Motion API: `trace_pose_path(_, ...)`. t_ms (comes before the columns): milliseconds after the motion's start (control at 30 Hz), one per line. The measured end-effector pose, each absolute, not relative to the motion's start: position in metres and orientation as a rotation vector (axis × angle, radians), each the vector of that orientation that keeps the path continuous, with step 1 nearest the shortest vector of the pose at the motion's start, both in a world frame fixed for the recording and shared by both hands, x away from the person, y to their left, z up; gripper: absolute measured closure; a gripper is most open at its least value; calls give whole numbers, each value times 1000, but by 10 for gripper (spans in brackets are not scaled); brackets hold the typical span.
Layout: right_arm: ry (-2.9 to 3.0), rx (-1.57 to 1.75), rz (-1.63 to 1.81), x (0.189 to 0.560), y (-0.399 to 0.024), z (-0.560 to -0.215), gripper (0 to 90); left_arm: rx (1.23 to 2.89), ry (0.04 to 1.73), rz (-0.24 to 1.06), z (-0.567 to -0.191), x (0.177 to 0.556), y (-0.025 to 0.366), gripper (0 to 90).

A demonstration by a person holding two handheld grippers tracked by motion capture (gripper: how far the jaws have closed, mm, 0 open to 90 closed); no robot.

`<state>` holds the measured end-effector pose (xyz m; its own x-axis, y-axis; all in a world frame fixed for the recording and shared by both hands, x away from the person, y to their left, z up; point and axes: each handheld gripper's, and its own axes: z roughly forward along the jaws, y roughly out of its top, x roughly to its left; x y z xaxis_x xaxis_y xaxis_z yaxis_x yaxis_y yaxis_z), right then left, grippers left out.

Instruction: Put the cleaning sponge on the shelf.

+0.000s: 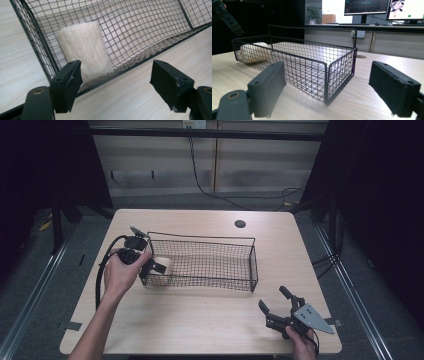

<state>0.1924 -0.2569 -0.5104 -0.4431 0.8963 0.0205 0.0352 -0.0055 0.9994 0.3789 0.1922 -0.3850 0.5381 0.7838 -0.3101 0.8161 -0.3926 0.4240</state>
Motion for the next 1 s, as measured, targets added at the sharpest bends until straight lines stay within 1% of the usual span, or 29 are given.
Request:
trace_pose_path(333,1560,991,1533,192,-257,-510,131,2197,1236,-50,-380,360,204,246)
trace_pose_path(367,1560,990,1534,192,-257,-510,130,2215,1207,-48,-379,355,203,239)
trace_pose_path(500,1558,992,1534,192,-257,-510,131,2211,1196,-54,-380,349,203,204)
trace_pose_path(633,1558,992,1534,192,-257,-510,131,2192,1193,-51,-382,344,202,193)
trace_pose_path(667,1558,992,1533,192,-257,-510,131,2191,1193,-50,-383,342,202,196)
trace_pose_path(733,1558,991,1534,192,-257,-510,130,2223,1175,-29,-385,334,200,241)
trace_pose_path(900,1557,990,1533,192,-257,-510,130,2245,1144,-14,-384,325,202,245)
trace_pose_path(933,1557,991,1535,192,-256,-510,131,2234,1139,5,-385,319,204,245)
trace_pose_path(1000,1555,991,1534,192,-256,-510,131,2231,1142,-1,-387,315,207,245)
